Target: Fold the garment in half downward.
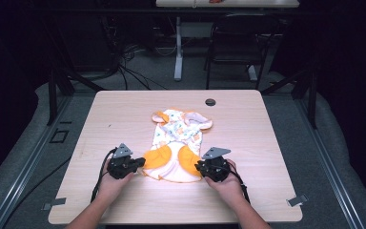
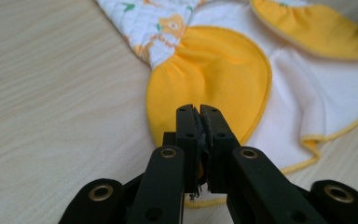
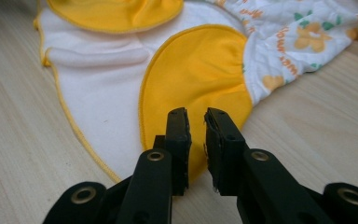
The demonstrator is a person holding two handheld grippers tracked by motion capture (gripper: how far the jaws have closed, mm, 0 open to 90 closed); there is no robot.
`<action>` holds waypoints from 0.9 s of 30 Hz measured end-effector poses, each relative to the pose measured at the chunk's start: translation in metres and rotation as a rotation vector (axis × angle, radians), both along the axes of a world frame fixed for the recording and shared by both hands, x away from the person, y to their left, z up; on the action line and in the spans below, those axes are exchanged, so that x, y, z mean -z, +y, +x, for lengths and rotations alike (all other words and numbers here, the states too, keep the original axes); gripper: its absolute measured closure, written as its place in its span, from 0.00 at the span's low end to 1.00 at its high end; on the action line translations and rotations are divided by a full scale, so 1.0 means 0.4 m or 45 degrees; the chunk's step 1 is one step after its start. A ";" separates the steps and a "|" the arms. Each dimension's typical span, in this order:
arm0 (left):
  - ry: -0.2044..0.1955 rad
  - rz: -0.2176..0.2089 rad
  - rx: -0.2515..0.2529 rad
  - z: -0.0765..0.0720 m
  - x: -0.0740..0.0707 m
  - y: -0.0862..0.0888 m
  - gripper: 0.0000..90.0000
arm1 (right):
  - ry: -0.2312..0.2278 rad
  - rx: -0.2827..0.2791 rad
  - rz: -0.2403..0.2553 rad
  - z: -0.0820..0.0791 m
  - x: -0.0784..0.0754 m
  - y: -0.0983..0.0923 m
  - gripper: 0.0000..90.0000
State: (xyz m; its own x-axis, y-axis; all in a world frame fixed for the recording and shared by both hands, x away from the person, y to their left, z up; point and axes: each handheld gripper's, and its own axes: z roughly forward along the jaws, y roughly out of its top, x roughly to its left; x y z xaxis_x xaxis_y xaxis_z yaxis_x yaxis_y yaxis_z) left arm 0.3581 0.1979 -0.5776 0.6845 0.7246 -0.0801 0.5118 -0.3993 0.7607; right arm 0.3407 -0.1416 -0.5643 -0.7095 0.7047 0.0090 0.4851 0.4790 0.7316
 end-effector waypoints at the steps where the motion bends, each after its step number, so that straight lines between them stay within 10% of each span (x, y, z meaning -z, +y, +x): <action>1: 0.001 0.016 0.011 -0.001 0.003 -0.002 0.97 | 0.007 -0.019 -0.029 0.001 0.010 0.011 0.89; 27: 0.074 0.060 0.128 -0.108 0.003 -0.015 0.99 | 0.082 -0.166 -0.132 -0.043 0.014 0.019 0.91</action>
State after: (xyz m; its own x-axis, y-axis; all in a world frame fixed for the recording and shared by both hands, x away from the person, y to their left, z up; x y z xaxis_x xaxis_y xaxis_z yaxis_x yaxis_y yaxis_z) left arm 0.3147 0.1918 -0.5789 0.7492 0.6563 -0.0892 0.5099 -0.4857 0.7100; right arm 0.3233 -0.1339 -0.5697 -0.7951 0.6064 -0.0103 0.4585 0.6120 0.6444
